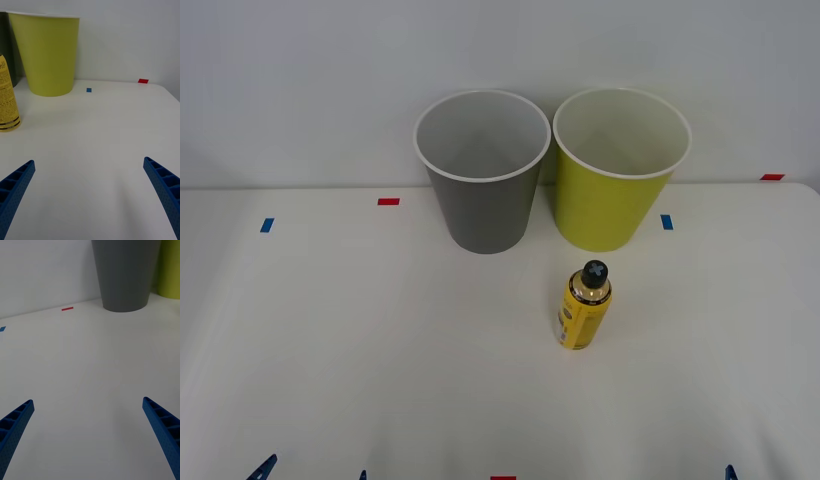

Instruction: Put cans in the gray bin and PET bottles in the light green bin.

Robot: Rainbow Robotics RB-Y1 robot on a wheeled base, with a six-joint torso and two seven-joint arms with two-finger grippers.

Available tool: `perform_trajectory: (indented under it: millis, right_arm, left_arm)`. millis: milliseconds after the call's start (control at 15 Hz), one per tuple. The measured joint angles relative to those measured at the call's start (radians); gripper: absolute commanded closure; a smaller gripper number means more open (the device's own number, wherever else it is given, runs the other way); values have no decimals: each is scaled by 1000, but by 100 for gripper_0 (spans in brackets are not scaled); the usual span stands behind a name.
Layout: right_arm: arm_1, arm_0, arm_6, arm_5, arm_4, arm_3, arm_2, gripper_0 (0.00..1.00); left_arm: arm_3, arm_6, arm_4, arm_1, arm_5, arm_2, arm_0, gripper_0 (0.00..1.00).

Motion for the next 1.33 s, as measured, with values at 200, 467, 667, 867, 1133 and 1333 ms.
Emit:
perform_trajectory:
  millis: [200, 467, 667, 867, 1133, 1333]
  right_arm:
    - [0, 0, 0, 0, 0, 0, 0, 0]
    - [0, 0, 0, 0, 0, 0, 0, 0]
    - [0, 0, 0, 0, 0, 0, 0, 0]
    - [0, 0, 0, 0, 0, 0, 0, 0]
    - [0, 0, 0, 0, 0, 0, 0, 0]
    - [0, 0, 0, 0, 0, 0, 0, 0]
  left_arm:
    - [0, 0, 0, 0, 0, 0, 0, 0]
    - [0, 0, 0, 0, 0, 0, 0, 0]
    - [0, 0, 0, 0, 0, 0, 0, 0]
    - [0, 0, 0, 0, 0, 0, 0, 0]
    - [0, 0, 0, 0, 0, 0, 0, 0]
    - [0, 0, 0, 0, 0, 0, 0, 0]
